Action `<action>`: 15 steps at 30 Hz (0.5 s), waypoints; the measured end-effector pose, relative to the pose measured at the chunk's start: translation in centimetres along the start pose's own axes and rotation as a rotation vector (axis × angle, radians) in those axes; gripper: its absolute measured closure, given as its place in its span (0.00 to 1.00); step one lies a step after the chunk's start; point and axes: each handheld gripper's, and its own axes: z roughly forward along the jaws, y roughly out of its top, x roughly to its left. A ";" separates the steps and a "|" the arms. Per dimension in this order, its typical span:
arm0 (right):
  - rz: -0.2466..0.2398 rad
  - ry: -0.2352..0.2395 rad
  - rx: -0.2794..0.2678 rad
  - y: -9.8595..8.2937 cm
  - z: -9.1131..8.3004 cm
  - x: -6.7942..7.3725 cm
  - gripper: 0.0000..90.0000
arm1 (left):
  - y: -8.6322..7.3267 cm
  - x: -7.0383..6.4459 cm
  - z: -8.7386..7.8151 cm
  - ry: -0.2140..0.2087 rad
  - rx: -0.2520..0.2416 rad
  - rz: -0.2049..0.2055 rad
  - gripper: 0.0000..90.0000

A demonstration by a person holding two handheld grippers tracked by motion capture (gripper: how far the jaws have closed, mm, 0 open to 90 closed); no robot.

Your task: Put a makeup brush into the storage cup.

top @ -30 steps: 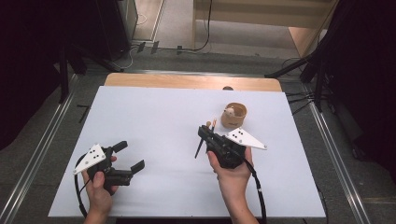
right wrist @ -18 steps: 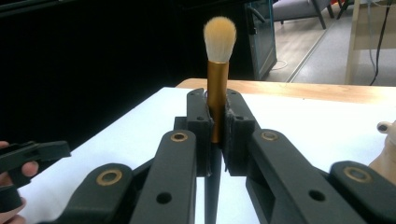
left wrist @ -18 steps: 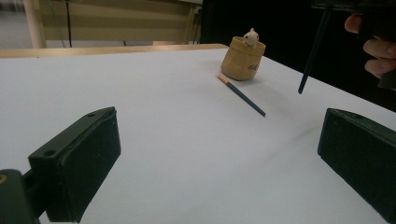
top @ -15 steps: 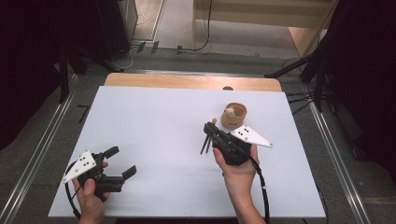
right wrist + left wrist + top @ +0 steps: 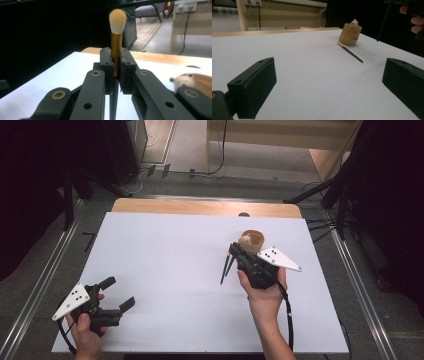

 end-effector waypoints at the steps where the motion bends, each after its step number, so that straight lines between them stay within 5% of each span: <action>1: 0.001 -0.005 0.001 0.1 0.0 -0.3 0.94 | 0.0 0.1 -0.1 0.005 0.001 0.003 0.00; 15: -0.023 -0.062 -0.008 2.1 0.4 -2.6 0.94 | -0.1 1.0 -0.7 0.018 -0.013 0.007 0.00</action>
